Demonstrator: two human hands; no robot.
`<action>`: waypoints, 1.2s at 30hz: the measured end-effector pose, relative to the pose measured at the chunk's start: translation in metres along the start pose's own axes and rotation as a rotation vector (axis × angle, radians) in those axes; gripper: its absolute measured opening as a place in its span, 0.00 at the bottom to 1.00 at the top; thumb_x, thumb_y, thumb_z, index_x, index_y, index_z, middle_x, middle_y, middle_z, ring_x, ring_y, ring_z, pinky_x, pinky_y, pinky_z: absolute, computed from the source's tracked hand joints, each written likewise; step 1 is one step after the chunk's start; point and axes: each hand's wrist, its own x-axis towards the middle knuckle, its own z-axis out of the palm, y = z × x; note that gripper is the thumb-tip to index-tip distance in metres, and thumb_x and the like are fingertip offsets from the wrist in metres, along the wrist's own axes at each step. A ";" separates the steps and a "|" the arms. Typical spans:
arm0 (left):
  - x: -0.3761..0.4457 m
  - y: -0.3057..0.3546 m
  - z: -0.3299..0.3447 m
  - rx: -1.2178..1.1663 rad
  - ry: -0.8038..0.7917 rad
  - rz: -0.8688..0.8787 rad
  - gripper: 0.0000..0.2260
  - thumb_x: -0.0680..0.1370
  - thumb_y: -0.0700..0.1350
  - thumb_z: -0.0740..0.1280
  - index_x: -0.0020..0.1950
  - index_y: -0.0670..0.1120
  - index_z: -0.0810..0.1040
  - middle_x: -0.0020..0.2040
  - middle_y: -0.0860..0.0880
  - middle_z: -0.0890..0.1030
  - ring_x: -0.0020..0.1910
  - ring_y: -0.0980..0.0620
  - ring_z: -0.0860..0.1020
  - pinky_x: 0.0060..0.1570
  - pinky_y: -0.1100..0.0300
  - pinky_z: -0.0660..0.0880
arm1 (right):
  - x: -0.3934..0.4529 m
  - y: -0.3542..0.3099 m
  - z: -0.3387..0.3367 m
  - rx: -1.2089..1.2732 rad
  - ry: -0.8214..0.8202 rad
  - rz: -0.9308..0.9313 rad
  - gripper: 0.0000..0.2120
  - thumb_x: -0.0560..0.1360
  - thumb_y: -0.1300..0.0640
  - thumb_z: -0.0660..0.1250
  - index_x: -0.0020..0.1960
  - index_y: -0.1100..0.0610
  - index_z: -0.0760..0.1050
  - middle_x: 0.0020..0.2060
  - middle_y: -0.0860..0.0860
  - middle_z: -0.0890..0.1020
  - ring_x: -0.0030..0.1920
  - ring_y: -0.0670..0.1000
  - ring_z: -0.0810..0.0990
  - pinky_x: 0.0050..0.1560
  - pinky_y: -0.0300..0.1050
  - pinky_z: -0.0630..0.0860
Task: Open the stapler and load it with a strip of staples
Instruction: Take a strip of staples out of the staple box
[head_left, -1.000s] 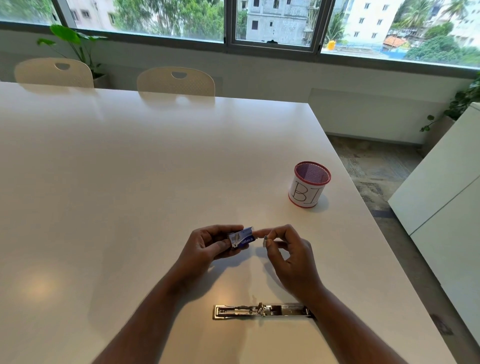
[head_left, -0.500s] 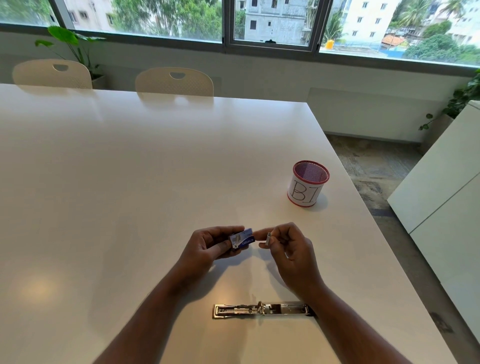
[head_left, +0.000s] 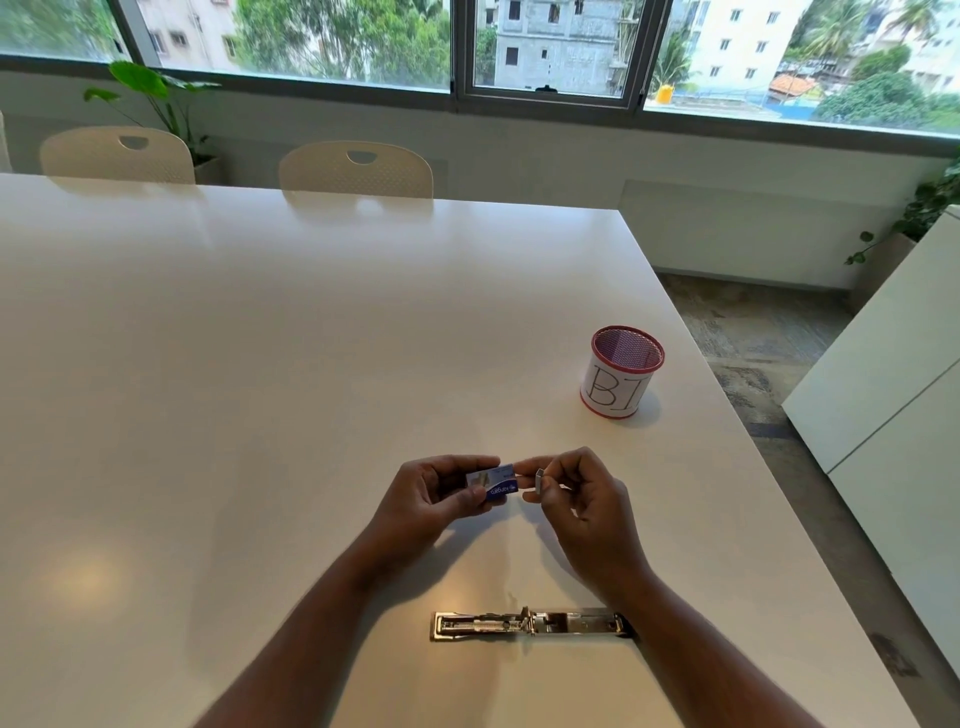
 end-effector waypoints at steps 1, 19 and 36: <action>0.000 0.000 0.000 0.005 -0.003 0.002 0.15 0.80 0.37 0.71 0.66 0.45 0.81 0.58 0.45 0.88 0.57 0.46 0.87 0.55 0.58 0.83 | 0.000 0.000 0.000 0.002 -0.003 0.005 0.01 0.79 0.61 0.66 0.49 0.58 0.74 0.51 0.49 0.88 0.51 0.53 0.88 0.49 0.48 0.87; 0.034 -0.003 0.014 0.132 0.134 -0.015 0.10 0.79 0.36 0.73 0.58 0.46 0.86 0.57 0.49 0.87 0.55 0.51 0.86 0.55 0.59 0.83 | 0.014 0.008 -0.004 0.071 0.105 0.235 0.08 0.79 0.71 0.68 0.49 0.59 0.76 0.42 0.54 0.87 0.40 0.55 0.89 0.41 0.45 0.86; 0.148 -0.014 0.031 0.630 0.382 0.185 0.16 0.75 0.38 0.77 0.61 0.51 0.85 0.57 0.51 0.87 0.60 0.49 0.81 0.63 0.54 0.77 | 0.019 0.015 -0.012 0.279 0.163 0.294 0.08 0.81 0.69 0.68 0.55 0.59 0.81 0.45 0.59 0.87 0.45 0.59 0.88 0.48 0.49 0.86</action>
